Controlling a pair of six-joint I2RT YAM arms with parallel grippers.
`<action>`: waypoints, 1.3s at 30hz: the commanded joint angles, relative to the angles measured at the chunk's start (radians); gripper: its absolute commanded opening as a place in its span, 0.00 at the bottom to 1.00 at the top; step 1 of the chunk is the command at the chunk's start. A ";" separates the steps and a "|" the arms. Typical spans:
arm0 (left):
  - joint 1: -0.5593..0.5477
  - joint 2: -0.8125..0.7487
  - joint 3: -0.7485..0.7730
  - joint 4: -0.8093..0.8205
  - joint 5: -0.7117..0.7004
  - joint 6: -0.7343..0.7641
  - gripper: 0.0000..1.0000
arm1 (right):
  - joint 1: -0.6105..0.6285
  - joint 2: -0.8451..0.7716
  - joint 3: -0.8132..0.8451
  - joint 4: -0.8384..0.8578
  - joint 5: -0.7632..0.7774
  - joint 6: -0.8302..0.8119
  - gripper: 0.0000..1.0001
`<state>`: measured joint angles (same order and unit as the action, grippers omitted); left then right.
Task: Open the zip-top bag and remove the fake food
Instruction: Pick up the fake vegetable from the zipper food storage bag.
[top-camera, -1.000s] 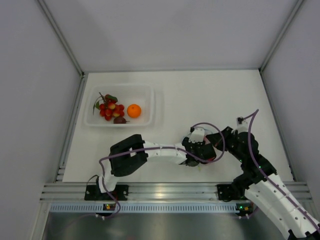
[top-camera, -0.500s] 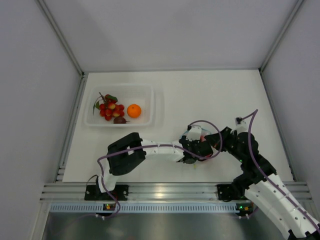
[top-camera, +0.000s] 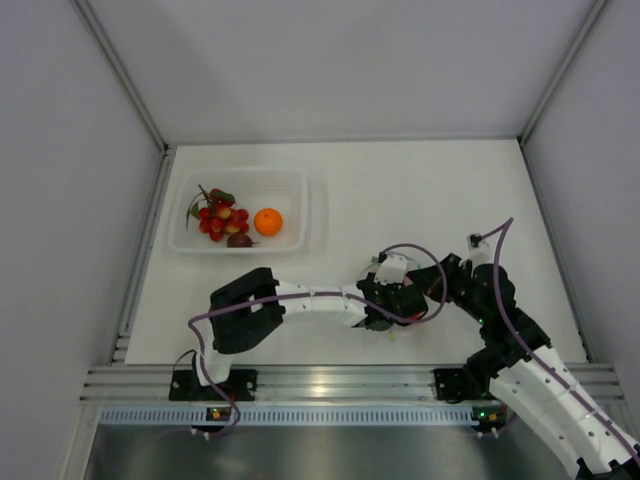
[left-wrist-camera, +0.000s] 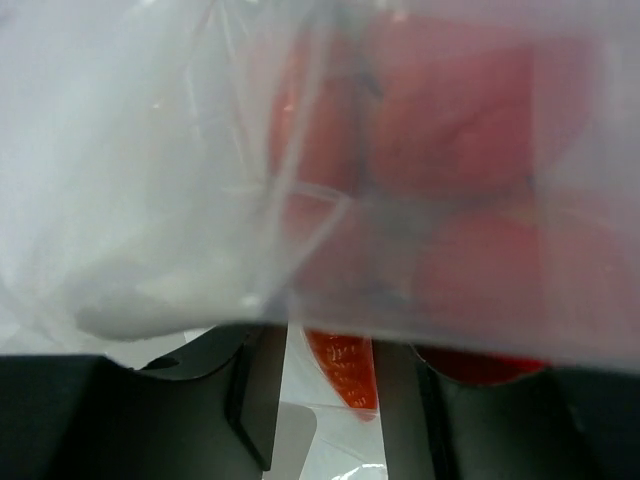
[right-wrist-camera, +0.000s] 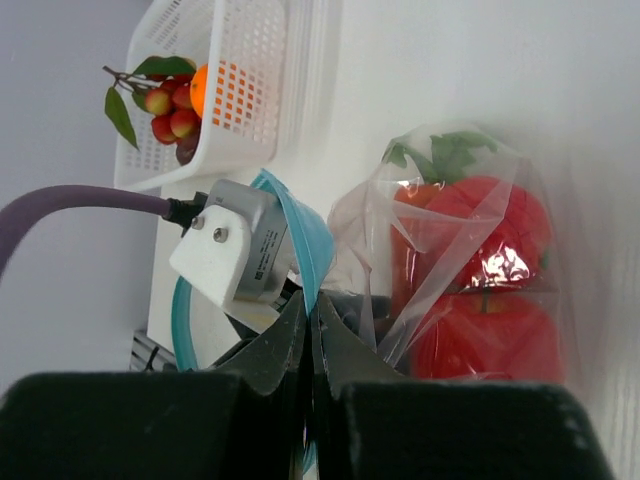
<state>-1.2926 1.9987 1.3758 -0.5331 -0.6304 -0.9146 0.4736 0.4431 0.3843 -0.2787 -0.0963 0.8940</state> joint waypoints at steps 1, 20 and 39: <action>-0.019 -0.061 0.051 0.002 -0.022 0.014 0.43 | 0.005 0.008 -0.013 0.072 -0.033 0.010 0.00; -0.017 0.101 0.131 0.002 -0.005 0.033 0.41 | 0.005 -0.007 -0.025 0.067 -0.040 0.010 0.00; -0.002 0.055 0.088 0.005 0.005 -0.001 0.00 | 0.008 0.006 0.018 0.015 -0.034 -0.050 0.00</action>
<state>-1.2987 2.0865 1.4658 -0.5816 -0.6449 -0.9043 0.4549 0.4366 0.3588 -0.2779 0.0006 0.8783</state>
